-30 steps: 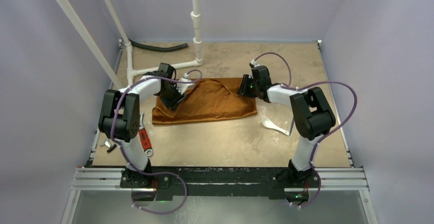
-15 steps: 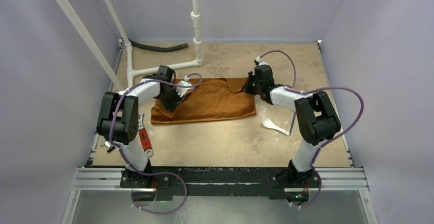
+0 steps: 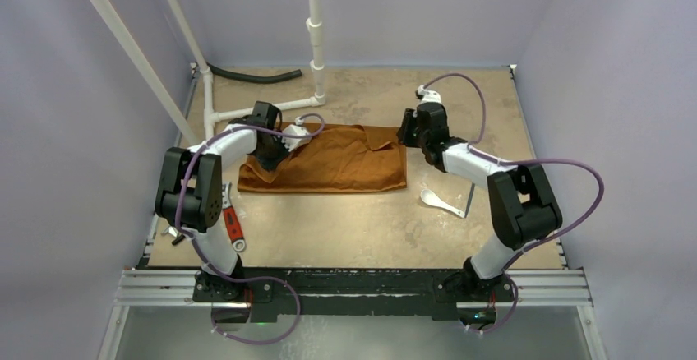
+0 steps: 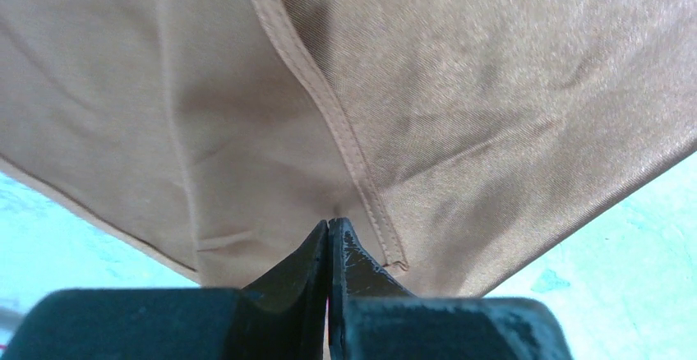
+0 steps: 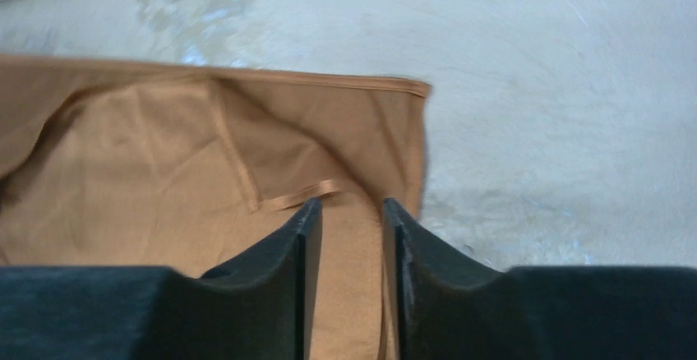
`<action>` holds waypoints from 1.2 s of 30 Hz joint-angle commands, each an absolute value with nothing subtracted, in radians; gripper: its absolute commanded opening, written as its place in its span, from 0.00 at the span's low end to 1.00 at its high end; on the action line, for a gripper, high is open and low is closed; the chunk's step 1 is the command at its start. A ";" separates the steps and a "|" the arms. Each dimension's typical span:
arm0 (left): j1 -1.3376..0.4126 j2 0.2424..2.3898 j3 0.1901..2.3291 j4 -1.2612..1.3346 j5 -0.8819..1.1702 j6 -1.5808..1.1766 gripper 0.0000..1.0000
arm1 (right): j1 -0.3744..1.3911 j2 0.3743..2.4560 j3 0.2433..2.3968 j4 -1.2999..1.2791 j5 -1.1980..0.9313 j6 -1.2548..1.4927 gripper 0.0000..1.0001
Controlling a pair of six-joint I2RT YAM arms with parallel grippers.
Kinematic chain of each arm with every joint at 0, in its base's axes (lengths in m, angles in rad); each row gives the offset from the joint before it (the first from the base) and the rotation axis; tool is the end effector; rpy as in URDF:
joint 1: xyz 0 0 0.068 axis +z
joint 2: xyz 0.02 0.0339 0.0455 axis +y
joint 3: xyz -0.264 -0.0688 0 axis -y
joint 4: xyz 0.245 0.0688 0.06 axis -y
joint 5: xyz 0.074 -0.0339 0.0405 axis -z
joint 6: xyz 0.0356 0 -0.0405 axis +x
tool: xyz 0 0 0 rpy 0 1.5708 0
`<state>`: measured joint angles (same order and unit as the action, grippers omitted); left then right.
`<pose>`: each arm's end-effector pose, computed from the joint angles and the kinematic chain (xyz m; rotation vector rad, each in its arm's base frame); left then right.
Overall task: Fold the napkin into a case and place the utensils inside
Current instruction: Fold and flatten the napkin at the center of the board.
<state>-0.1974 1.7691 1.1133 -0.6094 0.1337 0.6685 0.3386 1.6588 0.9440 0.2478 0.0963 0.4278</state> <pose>0.3282 -0.0705 0.1663 1.2064 2.5409 -0.0820 0.3457 0.1181 0.2119 0.1526 2.0513 0.3814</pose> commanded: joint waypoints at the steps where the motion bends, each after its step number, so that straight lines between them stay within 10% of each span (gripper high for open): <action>1: -0.191 1.752 1.200 -0.599 0.147 0.624 0.00 | 0.439 1.596 0.953 0.323 0.035 0.106 0.41; 7: -0.186 1.769 1.266 -0.647 0.187 0.579 0.02 | 0.533 1.685 1.062 0.206 0.002 -0.144 0.50; 15: -0.173 1.745 1.270 -0.797 0.284 0.646 0.27 | 0.577 1.840 1.156 0.188 0.084 -0.179 0.62; 26: -0.158 1.670 1.194 -0.899 0.127 0.897 0.36 | 0.581 1.935 1.229 0.156 0.260 -0.099 0.17; 36: -0.157 1.699 1.162 -0.773 -0.023 1.021 0.37 | 0.577 1.867 1.181 0.162 0.410 -0.067 0.00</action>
<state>-0.1638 1.6997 1.1790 -0.8516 0.0555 0.9398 0.5777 1.9312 1.1881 0.1619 0.3256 -0.0948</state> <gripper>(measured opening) 0.371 0.007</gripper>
